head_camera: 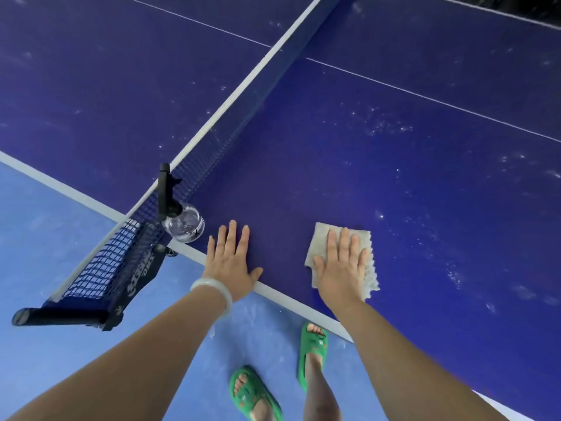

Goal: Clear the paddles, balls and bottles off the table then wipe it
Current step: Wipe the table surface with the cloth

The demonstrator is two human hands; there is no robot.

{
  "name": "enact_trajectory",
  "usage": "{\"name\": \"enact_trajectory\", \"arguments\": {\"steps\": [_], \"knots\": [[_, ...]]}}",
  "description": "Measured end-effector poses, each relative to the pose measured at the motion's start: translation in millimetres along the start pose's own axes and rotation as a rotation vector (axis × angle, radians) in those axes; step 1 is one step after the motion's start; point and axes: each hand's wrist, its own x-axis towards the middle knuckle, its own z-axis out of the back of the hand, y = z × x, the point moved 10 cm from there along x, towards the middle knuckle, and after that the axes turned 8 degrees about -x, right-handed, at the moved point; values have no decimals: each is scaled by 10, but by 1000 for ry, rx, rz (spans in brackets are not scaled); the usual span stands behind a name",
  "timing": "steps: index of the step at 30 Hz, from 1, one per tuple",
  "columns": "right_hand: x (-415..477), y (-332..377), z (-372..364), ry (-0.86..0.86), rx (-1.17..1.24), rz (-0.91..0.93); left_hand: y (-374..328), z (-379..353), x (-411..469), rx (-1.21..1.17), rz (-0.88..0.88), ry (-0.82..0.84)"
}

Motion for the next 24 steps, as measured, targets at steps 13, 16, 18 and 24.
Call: {"name": "enact_trajectory", "arguments": {"steps": [13, 16, 18, 24], "knots": [[-462, -967, -111, 64, 28, -260, -246, -305, 45, 38, -5, 184], [-359, -535, -93, 161, 207, -366, -268, -286, 53, 33, 16, 191], [-243, -293, -28, 245, 342, -312, -314, -232, 57, 17, 21, 166], [-174, -327, 258, 129, 312, -56, -550, -180, 165, -18, 41, 97]]}}
